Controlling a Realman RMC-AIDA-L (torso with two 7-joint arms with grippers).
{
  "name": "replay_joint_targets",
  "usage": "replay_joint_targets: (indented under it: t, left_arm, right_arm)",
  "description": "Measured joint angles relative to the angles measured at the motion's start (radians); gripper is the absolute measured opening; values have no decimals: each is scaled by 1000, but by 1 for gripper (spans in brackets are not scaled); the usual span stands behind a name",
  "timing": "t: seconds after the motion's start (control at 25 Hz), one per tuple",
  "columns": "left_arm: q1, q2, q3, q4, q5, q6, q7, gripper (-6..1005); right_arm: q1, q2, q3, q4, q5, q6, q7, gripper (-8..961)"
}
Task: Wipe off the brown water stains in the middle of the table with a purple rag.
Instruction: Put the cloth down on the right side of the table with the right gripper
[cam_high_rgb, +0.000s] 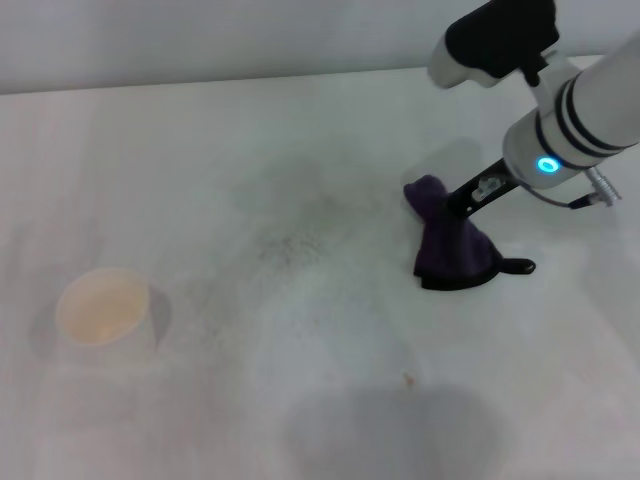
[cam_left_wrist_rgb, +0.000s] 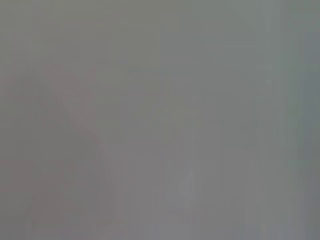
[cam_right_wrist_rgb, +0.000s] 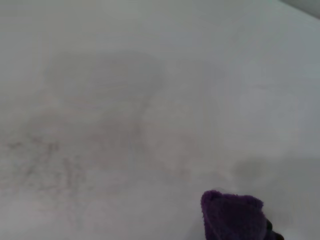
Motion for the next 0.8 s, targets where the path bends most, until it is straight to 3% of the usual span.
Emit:
replay_joint_targets:
  t: [0.64, 0.8]
  left_arm:
    - [-9, -1, 0, 0, 0, -7, -1, 884]
    - [-8, -3, 0, 0, 0, -7, 0, 884]
  right_arm:
    - [-9, 3, 140, 66, -22, -14, -35, 64]
    - [-23, 4, 199, 72, 27, -22, -102, 210]
